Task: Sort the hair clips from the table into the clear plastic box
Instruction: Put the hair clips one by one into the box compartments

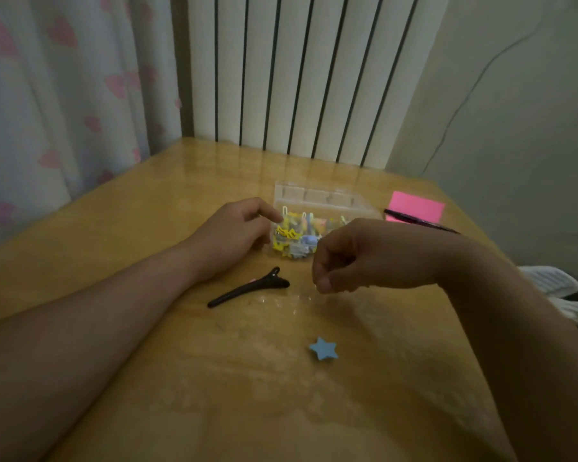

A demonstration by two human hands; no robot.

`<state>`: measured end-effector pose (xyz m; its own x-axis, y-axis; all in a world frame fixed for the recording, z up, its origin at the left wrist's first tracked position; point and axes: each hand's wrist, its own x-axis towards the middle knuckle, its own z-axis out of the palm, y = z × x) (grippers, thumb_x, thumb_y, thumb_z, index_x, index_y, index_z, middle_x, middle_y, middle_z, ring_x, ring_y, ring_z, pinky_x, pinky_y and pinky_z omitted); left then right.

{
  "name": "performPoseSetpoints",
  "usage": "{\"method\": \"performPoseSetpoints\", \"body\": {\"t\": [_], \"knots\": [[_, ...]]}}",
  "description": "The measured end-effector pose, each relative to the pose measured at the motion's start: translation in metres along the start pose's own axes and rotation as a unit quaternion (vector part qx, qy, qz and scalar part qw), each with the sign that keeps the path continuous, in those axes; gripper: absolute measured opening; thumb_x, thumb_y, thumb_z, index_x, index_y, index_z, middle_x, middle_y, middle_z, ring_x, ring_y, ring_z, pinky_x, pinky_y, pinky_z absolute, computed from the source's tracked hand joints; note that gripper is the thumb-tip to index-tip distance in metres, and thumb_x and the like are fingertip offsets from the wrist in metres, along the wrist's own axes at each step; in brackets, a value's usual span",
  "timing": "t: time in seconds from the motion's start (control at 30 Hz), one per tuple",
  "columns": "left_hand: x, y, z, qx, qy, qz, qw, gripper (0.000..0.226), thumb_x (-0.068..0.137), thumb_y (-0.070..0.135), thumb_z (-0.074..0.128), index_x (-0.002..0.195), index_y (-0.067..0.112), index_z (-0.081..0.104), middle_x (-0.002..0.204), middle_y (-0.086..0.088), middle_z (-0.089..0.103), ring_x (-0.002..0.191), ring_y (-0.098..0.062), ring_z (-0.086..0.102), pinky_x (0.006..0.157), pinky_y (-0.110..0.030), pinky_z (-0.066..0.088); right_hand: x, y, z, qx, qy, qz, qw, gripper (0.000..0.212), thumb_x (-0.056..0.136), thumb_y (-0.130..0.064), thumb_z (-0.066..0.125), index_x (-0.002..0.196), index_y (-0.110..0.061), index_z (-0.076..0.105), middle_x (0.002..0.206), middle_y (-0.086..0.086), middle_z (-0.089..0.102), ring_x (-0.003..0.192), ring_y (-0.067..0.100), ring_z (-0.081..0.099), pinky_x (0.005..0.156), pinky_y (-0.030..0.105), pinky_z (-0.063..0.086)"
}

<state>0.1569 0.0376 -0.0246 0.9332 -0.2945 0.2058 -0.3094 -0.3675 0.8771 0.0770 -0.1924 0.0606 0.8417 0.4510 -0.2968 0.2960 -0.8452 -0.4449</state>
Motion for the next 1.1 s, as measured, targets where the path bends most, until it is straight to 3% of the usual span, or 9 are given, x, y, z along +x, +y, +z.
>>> {"method": "performPoseSetpoints", "body": {"t": [0.13,0.23,0.33,0.53,0.67,0.77,0.83,0.97,1.1], "knots": [[0.0,0.001,-0.001,0.012,0.0,0.005,1.0,0.022,0.099,0.013,0.059,0.108,0.026,0.075,0.084,-0.003,0.073,0.077,-0.012,0.067,0.083,-0.035,0.055,-0.018,-0.002,0.018,0.016,-0.069,0.003,0.997,0.023,0.089,-0.042,0.081,0.109,-0.038,0.072,0.098,-0.012,0.076,0.089,0.004,0.07,0.088,0.035,0.057],[0.0,-0.001,-0.001,0.017,0.001,0.005,1.0,0.023,0.1,0.016,0.059,0.108,0.03,0.075,0.086,-0.003,0.073,0.081,-0.013,0.068,0.084,-0.037,0.056,-0.023,-0.005,0.035,0.004,-0.091,-0.007,0.996,0.036,0.083,-0.042,0.086,0.114,-0.042,0.069,0.099,-0.012,0.072,0.088,0.006,0.068,0.083,0.033,0.056],[0.001,-0.003,-0.002,0.022,-0.004,0.005,1.0,0.024,0.102,0.018,0.058,0.11,0.033,0.075,0.089,-0.003,0.073,0.084,-0.015,0.068,0.087,-0.04,0.057,-0.019,-0.004,0.043,-0.018,-0.074,-0.011,0.997,0.03,0.089,-0.039,0.082,0.114,-0.043,0.066,0.099,-0.013,0.066,0.084,0.004,0.062,0.076,0.027,0.051],[0.003,-0.006,-0.001,0.021,-0.005,0.013,1.0,0.02,0.103,0.021,0.06,0.111,0.032,0.075,0.09,-0.005,0.073,0.08,-0.01,0.068,0.09,-0.043,0.057,-0.007,0.007,0.051,0.056,0.133,-0.044,0.989,0.014,0.095,-0.036,0.075,0.106,-0.032,0.067,0.097,-0.008,0.065,0.087,0.006,0.062,0.078,0.028,0.054],[0.004,-0.007,-0.001,0.017,-0.006,0.016,1.0,0.015,0.104,0.027,0.062,0.111,0.031,0.074,0.097,-0.006,0.073,0.087,-0.018,0.069,0.087,-0.039,0.057,0.0,0.025,0.035,0.144,0.39,-0.029,0.909,0.01,0.095,-0.034,0.074,0.099,-0.031,0.066,0.091,-0.009,0.068,0.083,0.006,0.065,0.072,0.023,0.057],[0.005,-0.007,0.001,0.025,-0.003,0.025,0.999,0.011,0.103,0.029,0.066,0.111,0.032,0.073,0.098,-0.003,0.071,0.089,-0.017,0.067,0.083,-0.032,0.054,0.006,0.055,0.021,0.155,0.504,0.041,0.849,0.01,0.095,-0.03,0.076,0.098,-0.026,0.068,0.085,-0.006,0.069,0.077,0.007,0.065,0.066,0.025,0.053],[0.005,-0.007,0.001,0.027,-0.002,0.028,0.999,0.012,0.101,0.027,0.068,0.111,0.032,0.073,0.099,-0.003,0.07,0.094,-0.019,0.065,0.082,-0.028,0.052,0.011,0.074,0.019,0.131,0.516,0.082,0.842,0.007,0.095,-0.029,0.076,0.095,-0.025,0.069,0.085,-0.008,0.07,0.077,0.006,0.064,0.066,0.026,0.049],[0.005,-0.007,0.001,0.027,-0.004,0.025,0.999,0.014,0.101,0.025,0.068,0.112,0.032,0.073,0.103,-0.003,0.069,0.094,-0.015,0.064,0.077,-0.019,0.05,0.023,0.091,0.024,0.096,0.479,0.126,0.864,0.004,0.095,-0.028,0.076,0.093,-0.024,0.075,0.091,-0.011,0.071,0.086,0.004,0.064,0.071,0.027,0.052],[0.006,-0.008,0.0,0.025,-0.002,0.026,0.999,0.014,0.101,0.023,0.068,0.111,0.031,0.074,0.105,-0.001,0.07,0.096,-0.011,0.064,0.075,-0.014,0.049,0.032,0.099,0.022,0.066,0.451,0.15,0.877,0.01,0.091,-0.035,0.078,0.089,-0.025,0.079,0.093,-0.006,0.069,0.079,0.006,0.059,0.061,0.028,0.043]]}}
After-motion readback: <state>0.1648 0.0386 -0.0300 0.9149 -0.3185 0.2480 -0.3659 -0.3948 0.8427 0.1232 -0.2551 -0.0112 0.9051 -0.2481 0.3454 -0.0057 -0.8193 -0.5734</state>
